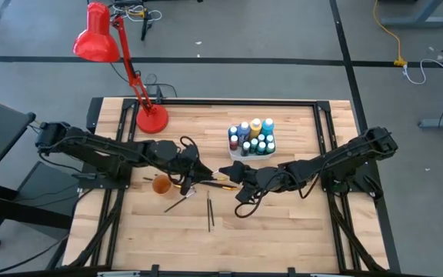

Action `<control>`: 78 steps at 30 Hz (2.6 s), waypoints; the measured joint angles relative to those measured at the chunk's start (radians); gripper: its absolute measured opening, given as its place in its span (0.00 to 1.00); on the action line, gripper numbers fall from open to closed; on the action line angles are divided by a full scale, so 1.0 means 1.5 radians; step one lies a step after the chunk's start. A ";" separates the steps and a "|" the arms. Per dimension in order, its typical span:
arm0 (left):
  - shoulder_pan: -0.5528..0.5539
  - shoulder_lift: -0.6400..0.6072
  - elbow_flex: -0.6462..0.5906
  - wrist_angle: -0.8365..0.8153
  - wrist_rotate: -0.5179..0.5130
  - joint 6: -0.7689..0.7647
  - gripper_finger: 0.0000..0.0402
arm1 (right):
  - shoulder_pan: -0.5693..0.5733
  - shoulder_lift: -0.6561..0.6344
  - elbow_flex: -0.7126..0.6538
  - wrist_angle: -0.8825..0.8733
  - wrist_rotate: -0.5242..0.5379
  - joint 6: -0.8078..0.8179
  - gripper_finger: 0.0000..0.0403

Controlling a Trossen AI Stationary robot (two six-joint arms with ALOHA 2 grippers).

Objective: Pick & Place Paint Supplies
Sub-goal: Put the silver paint brush into the orange cup, then put the gold paint brush into the orange cup

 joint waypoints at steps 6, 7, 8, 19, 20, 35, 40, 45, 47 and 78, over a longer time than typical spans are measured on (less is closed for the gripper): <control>-0.001 0.001 0.000 -0.006 -0.008 0.045 0.06 | 0.003 0.000 0.000 -0.002 -0.019 0.014 0.08; -0.001 0.001 0.000 -0.006 -0.011 0.045 0.06 | 0.003 0.000 0.000 0.001 -0.019 0.028 0.09; -0.001 0.001 0.000 -0.006 -0.018 0.045 0.07 | 0.003 0.000 0.000 0.003 -0.019 0.045 0.10; -0.023 -0.050 0.000 -0.054 -0.116 0.090 0.06 | 0.018 0.000 0.000 0.006 -0.015 0.325 0.22; -0.030 -0.068 0.000 -0.070 -0.148 0.104 0.06 | 0.022 0.000 0.000 0.006 -0.012 0.356 0.23; -0.302 -0.245 -0.045 -0.225 -0.702 0.130 0.08 | 0.021 0.000 0.000 -0.006 0.032 0.554 0.23; -0.396 -0.225 -0.155 -0.098 -0.870 0.059 0.08 | 0.021 0.000 0.000 -0.008 0.012 0.562 0.23; -0.458 -0.195 -0.262 0.026 -0.954 -0.035 0.07 | 0.019 0.000 0.000 -0.010 0.006 0.577 0.23; -0.474 -0.174 -0.287 0.062 -0.962 -0.046 0.08 | 0.018 0.000 0.000 -0.010 0.000 0.581 0.23; -0.491 -0.067 -0.284 0.331 -0.960 0.184 0.12 | -0.081 0.173 0.000 0.151 -0.160 0.831 0.03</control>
